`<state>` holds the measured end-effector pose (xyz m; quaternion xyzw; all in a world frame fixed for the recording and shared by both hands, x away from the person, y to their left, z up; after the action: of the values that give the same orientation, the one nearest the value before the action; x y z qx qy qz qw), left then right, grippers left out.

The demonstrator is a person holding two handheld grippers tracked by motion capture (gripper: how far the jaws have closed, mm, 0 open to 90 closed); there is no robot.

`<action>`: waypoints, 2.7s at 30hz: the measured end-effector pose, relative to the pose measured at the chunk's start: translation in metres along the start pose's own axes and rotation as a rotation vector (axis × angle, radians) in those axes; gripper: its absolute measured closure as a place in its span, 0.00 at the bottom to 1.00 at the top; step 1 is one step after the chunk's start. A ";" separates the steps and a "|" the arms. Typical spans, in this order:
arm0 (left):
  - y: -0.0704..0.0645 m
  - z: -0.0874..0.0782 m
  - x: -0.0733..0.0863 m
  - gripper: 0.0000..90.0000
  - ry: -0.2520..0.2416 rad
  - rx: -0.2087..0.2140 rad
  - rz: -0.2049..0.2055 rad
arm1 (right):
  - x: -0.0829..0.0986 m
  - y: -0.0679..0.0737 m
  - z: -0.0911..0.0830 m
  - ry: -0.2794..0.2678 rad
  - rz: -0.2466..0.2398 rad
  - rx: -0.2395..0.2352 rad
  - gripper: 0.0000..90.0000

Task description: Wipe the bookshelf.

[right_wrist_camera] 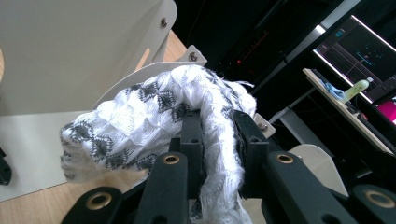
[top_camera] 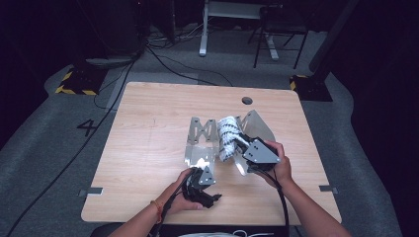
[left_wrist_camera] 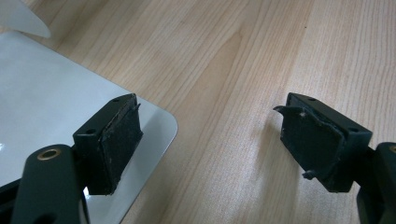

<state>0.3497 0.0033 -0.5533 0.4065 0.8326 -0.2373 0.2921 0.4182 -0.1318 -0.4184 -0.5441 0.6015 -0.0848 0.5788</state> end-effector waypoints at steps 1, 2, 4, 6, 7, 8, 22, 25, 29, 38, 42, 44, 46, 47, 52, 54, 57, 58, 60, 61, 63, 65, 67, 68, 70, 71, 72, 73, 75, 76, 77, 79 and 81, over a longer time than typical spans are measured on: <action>0.000 0.000 0.000 0.22 0.000 0.000 0.000 | 0.000 0.002 0.003 0.006 0.005 -0.008 0.86; 0.000 0.000 0.000 0.22 -0.001 0.000 -0.001 | 0.001 0.004 0.007 0.010 0.002 -0.020 0.86; 0.000 0.000 0.000 0.22 0.000 0.000 0.000 | 0.001 0.009 0.014 0.017 -0.010 -0.034 0.86; 0.000 0.000 0.000 0.22 0.000 -0.001 0.000 | 0.001 0.015 0.019 0.024 -0.019 -0.052 0.86; 0.000 0.000 0.000 0.22 0.000 0.000 0.000 | 0.002 0.018 0.022 0.026 -0.021 -0.064 0.86; 0.000 0.000 0.000 0.22 0.000 0.000 0.000 | 0.003 0.021 0.023 0.029 -0.021 -0.077 0.86; 0.000 0.000 0.000 0.22 -0.001 -0.001 0.000 | 0.020 0.065 0.037 0.098 -0.069 -0.257 0.86; 0.000 0.000 0.000 0.22 0.000 0.000 0.001 | 0.021 0.064 0.039 0.089 -0.046 -0.260 0.86; 0.000 0.000 0.000 0.22 0.002 0.004 0.003 | 0.015 0.058 0.039 0.056 -0.013 -0.214 0.86; 0.000 0.000 0.000 0.22 0.004 0.005 0.006 | -0.007 0.027 0.022 -0.075 0.064 -0.062 0.86; 0.000 0.000 0.000 0.22 0.004 0.002 0.005 | -0.018 0.014 0.009 -0.142 0.074 0.007 0.86; 0.000 0.000 0.000 0.22 0.004 0.002 0.005 | -0.023 0.008 0.003 -0.169 0.085 0.018 0.86; 0.000 0.000 0.000 0.22 0.004 0.002 0.006 | -0.024 0.007 0.000 -0.171 0.079 0.017 0.86; 0.000 0.000 0.000 0.22 0.005 0.003 0.005 | -0.024 0.009 0.001 -0.165 0.071 0.010 0.86; 0.000 0.000 0.000 0.22 0.004 0.005 0.006 | -0.012 0.024 0.013 -0.104 0.047 -0.045 0.85; 0.000 0.000 0.000 0.22 0.004 0.004 0.006 | -0.008 0.030 0.017 -0.081 0.042 -0.070 0.85; 0.000 0.000 0.000 0.22 0.004 0.005 0.006 | -0.002 0.038 0.024 -0.046 0.036 -0.101 0.85; 0.000 0.000 0.000 0.22 0.000 0.009 0.006 | 0.000 0.040 0.027 -0.037 0.033 -0.113 0.85; 0.000 0.000 0.000 0.22 0.002 0.006 0.007 | 0.005 0.048 0.032 -0.011 0.027 -0.144 0.85; 0.000 0.000 0.000 0.22 0.002 0.006 0.008 | 0.008 0.052 0.035 0.006 0.022 -0.162 0.85; 0.000 0.000 0.000 0.22 0.005 0.004 0.005 | 0.015 0.060 0.041 0.040 0.020 -0.197 0.84; 0.000 0.000 0.000 0.22 0.007 0.005 0.006 | 0.019 0.066 0.045 0.053 0.015 -0.222 0.84; 0.000 0.000 0.000 0.22 0.004 0.004 0.010 | 0.022 0.071 0.047 0.071 0.004 -0.238 0.84; 0.000 0.000 0.000 0.22 0.004 0.004 0.010 | 0.023 0.073 0.048 0.075 -0.007 -0.245 0.84; 0.000 0.000 0.000 0.22 0.005 0.005 0.010 | 0.025 0.075 0.050 0.083 -0.011 -0.248 0.85; 0.000 0.000 0.000 0.22 0.001 0.002 0.015 | 0.026 0.076 0.050 0.086 -0.012 -0.250 0.85; 0.000 0.000 0.000 0.22 0.000 0.007 0.014 | 0.027 0.077 0.051 0.085 -0.011 -0.250 0.85; 0.000 0.000 0.000 0.22 0.003 0.005 0.011 | 0.026 0.076 0.050 0.079 -0.012 -0.247 0.85; 0.000 0.000 0.000 0.22 0.005 0.005 0.011 | 0.024 0.073 0.049 0.069 -0.016 -0.230 0.85; 0.000 0.000 0.000 0.22 0.006 0.004 0.014 | 0.023 0.072 0.047 0.062 -0.014 -0.223 0.85; 0.000 0.000 0.000 0.22 0.005 0.006 0.004 | 0.022 0.071 0.046 0.055 -0.012 -0.214 0.85; 0.000 0.000 0.000 0.22 0.001 0.007 0.007 | 0.019 0.067 0.043 0.037 -0.010 -0.195 0.86; 0.000 0.000 0.000 0.22 0.003 0.007 0.010 | 0.015 0.061 0.039 0.021 -0.010 -0.168 0.86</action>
<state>0.3495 0.0033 -0.5534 0.4119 0.8302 -0.2382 0.2906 0.4188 -0.0984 -0.4849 -0.5925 0.6100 -0.0428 0.5244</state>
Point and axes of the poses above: each handheld gripper's, and its own axes: z roughly forward along the jaws, x roughly out of its underside, y roughly to its left, the point moved 7 cm from there along z, roughly forward along the jaws, and after that the axes turned 12 degrees about -z, right-handed, at the moved point
